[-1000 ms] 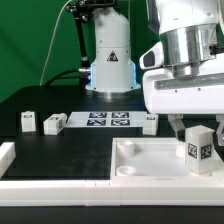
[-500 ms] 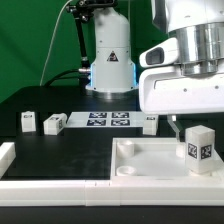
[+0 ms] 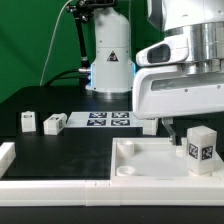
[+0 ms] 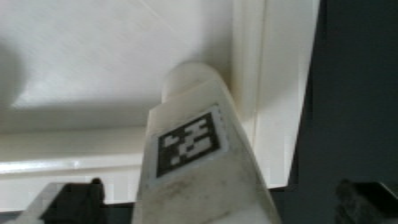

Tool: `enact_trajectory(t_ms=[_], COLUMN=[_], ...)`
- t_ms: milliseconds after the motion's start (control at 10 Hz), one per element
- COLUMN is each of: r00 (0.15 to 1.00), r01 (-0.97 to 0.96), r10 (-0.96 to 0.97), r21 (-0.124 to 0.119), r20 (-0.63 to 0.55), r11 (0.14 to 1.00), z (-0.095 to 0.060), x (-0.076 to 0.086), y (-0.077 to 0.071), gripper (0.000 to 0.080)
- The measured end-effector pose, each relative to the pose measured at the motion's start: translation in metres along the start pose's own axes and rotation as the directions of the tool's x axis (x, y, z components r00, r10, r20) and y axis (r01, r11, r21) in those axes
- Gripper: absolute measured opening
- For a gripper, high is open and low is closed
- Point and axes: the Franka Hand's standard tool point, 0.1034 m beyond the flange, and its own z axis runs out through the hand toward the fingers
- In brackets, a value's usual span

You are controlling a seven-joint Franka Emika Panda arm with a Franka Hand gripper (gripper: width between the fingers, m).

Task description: Assemble one leg

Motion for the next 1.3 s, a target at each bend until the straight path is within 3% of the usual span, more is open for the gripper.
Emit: enact_trajectory(t_ms=[100, 200, 300, 400, 500, 800, 900, 1100, 1300], r00=[0.999, 0.996, 0.997, 0.997, 0.997, 1.000, 0.978, 0.855, 0.688], r01=[0.054, 0.091, 0.080, 0.080, 0.075, 0.004, -0.207, -0.518, -0.726], r10=[-0.054, -0.091, -0.080, -0.080, -0.075, -0.004, 0.207, 0.518, 0.726], r21=[-0.005, -0.006, -0.006, -0.006, -0.005, -0.002, -0.003, -0.006, 0.010], r20=[-0.006, -0.005, -0.005, -0.005, -0.005, -0.006, -0.012, -0.017, -0.019], r11=[0.999, 0.996, 0.997, 0.997, 0.997, 1.000, 0.978, 0.855, 0.688], z=[-0.0003, 0.0005, 0.0006, 0.0007, 0.0007, 0.0008, 0.0008, 0.0008, 0.0008], x=[-0.0001, -0.0004, -0.0005, -0.0005, -0.0005, -0.0005, -0.0006, -0.0012, -0.0034], y=[0.0007, 0.0016, 0.0016, 0.0017, 0.0016, 0.0012, 0.0037, 0.0074, 0.0089], gripper=[0.0649, 0.0536, 0.0536, 0.0352, 0.0288, 0.0289, 0.0289, 0.0290, 0.0290])
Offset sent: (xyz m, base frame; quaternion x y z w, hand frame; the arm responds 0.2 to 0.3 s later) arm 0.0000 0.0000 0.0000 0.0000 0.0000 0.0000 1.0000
